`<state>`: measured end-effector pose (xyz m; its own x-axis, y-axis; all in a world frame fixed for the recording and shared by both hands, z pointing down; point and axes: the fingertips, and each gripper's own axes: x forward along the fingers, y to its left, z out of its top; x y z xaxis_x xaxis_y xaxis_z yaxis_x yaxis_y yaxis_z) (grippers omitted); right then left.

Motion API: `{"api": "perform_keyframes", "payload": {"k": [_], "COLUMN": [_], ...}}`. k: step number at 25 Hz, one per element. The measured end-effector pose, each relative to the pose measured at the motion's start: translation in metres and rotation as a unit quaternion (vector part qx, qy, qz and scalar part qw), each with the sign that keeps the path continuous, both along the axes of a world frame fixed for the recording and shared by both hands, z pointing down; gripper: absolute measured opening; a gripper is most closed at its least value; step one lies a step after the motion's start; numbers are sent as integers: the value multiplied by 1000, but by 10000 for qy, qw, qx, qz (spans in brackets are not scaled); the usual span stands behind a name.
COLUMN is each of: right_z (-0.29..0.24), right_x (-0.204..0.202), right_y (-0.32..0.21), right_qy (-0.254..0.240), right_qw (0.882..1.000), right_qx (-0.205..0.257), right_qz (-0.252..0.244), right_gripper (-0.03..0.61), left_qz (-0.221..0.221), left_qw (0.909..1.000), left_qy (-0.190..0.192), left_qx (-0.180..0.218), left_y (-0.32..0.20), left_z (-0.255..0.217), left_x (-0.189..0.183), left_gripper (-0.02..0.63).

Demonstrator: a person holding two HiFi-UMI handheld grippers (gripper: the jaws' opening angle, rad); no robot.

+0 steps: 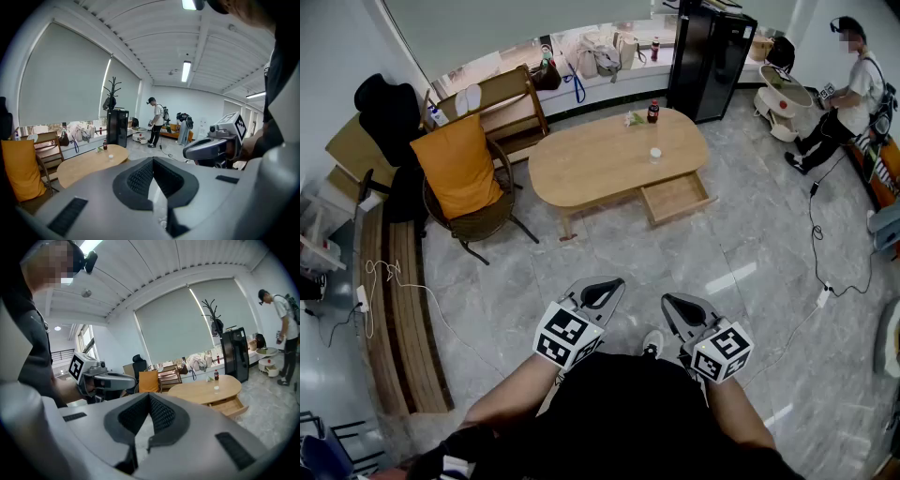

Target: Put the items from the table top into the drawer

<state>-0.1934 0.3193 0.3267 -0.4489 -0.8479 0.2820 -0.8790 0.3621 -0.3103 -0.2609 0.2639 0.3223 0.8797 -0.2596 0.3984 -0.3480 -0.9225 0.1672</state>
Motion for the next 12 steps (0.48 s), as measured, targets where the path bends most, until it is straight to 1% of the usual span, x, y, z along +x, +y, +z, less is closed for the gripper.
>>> {"api": "perform_keyframes", "payload": {"k": [12], "right_z": [6], "right_x": [17], "right_y": [1], "right_qy": [-46], "right_qw": [10000], "right_qx": [23], "right_qz": [-11], "right_gripper": [2], "left_qz": [-27], "left_qw": [10000], "left_qy": [13], "left_qx": [30], "left_y": [3], "left_z": [1], "left_x": [17], "left_gripper": [2]}}
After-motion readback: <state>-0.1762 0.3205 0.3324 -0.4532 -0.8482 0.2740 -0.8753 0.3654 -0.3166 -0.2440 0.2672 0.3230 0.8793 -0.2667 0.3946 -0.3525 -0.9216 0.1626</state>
